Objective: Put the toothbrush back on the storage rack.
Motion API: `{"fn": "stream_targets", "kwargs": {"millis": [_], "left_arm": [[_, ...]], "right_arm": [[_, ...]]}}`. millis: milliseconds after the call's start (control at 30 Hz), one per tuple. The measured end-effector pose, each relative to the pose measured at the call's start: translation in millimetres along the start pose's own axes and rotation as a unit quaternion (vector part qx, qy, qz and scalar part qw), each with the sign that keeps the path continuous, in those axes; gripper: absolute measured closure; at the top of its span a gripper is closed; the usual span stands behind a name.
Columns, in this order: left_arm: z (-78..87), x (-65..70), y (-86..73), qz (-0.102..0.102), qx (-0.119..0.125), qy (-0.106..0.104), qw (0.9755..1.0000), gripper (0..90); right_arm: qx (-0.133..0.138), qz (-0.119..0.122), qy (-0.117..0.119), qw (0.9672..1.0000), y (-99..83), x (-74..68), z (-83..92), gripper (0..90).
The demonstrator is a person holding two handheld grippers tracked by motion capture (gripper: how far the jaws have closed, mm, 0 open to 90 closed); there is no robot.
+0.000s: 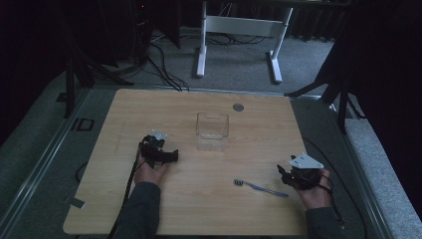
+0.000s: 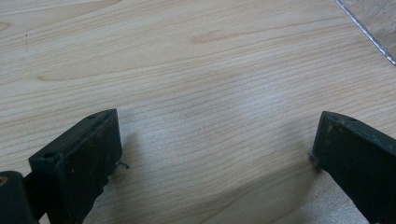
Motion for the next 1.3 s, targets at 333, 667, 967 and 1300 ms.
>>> {"fn": "stream_targets", "kwargs": {"millis": [333,667,967,1300], "left_arm": [[-0.2,0.2,0.1,0.002,0.000,0.002,1.0000,1.6],[-0.2,0.2,0.2,0.003,0.000,0.002,1.0000,1.6],[-0.3,0.2,0.3,0.004,0.000,0.003,1.0000,1.6],[-0.6,0.3,0.6,0.005,0.001,0.004,1.0000,1.6]], "right_arm": [[0.007,0.028,-0.022,0.9993,17.3,3.4,6.5,41.1],[0.002,0.048,-0.012,0.9988,27.5,1.0,12.4,45.3],[-0.023,0.070,0.009,0.9972,26.1,-2.8,13.5,49.9],[-0.048,0.081,0.043,0.9946,28.4,-11.0,15.3,51.0]]}}
Point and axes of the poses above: each handheld gripper's, and its own axes: z roughly backward along the jaws, y roughly out of its top, x roughly to its right, the point moved 7 cm from there along -z, roughly forward along the jaws, and after that the axes turned 13 degrees about -y, right-handed, at the moved point
